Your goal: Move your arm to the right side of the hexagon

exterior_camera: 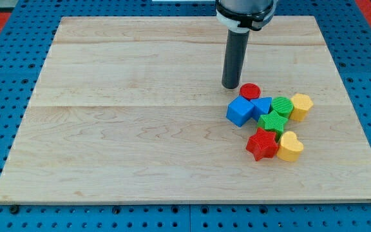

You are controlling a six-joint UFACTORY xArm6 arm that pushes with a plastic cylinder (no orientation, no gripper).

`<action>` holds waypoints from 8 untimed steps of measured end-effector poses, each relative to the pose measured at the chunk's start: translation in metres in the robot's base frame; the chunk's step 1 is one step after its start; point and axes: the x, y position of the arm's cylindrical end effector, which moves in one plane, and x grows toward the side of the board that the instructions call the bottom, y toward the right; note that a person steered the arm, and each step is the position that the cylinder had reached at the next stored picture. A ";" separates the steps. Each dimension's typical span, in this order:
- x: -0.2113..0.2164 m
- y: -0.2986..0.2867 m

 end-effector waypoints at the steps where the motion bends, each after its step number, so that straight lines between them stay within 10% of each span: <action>1: 0.000 0.000; 5: -0.043 0.019; 8: -0.018 0.254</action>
